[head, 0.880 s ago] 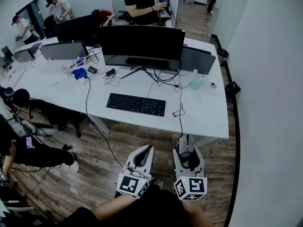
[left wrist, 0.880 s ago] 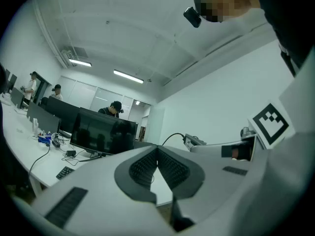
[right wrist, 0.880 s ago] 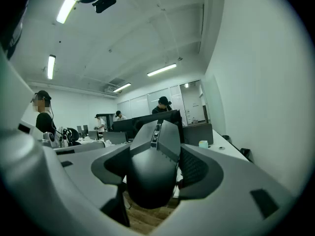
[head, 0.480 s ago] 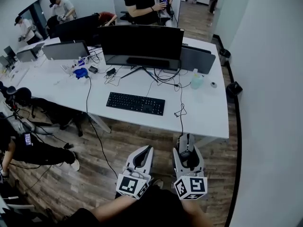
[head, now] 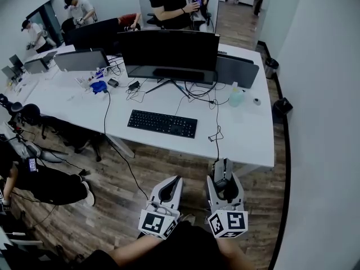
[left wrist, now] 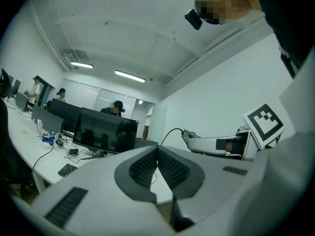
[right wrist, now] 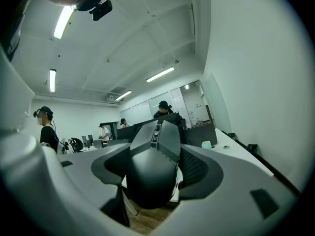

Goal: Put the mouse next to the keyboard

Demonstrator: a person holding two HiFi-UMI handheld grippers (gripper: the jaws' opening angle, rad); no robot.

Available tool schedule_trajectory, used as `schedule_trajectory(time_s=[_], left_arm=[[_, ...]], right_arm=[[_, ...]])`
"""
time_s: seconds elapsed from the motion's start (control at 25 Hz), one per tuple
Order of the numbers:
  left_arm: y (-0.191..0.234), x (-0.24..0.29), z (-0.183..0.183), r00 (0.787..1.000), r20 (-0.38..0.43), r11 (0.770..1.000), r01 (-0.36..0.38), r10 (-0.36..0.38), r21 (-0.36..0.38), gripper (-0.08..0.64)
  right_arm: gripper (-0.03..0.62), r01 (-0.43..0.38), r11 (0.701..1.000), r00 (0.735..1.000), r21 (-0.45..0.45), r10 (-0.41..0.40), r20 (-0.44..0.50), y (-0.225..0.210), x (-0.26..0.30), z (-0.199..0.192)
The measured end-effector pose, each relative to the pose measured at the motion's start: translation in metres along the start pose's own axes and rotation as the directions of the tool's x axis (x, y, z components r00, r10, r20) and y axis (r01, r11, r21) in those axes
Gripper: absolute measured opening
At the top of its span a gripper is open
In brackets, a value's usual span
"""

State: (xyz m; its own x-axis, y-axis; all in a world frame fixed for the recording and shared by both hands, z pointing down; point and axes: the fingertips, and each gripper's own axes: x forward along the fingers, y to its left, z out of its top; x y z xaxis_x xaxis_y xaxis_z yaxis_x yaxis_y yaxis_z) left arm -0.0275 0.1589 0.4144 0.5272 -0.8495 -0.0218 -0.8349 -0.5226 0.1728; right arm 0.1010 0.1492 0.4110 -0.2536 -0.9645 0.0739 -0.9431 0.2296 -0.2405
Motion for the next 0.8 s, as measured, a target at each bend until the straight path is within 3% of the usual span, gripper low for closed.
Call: schedule_trajectory(time_s=[0.44,0.8], left_arm=[[0.018,0.066,-0.020,0.999,-0.029,0.998,0.043,-0.044,-0.043,0.012],[0.065,0.149,-0.023,0.995,-0.055,0.994,0.073,-0.078,-0.085,0.012]], right_arm=[[0.311,0.034,0.999,0.999,-0.020,-0.035,-0.037,-0.032,0.059,-0.002],[0.311,0.075,0.996,0.990,-0.057,-0.081,-0.112,-0.061,0.144,-0.006]])
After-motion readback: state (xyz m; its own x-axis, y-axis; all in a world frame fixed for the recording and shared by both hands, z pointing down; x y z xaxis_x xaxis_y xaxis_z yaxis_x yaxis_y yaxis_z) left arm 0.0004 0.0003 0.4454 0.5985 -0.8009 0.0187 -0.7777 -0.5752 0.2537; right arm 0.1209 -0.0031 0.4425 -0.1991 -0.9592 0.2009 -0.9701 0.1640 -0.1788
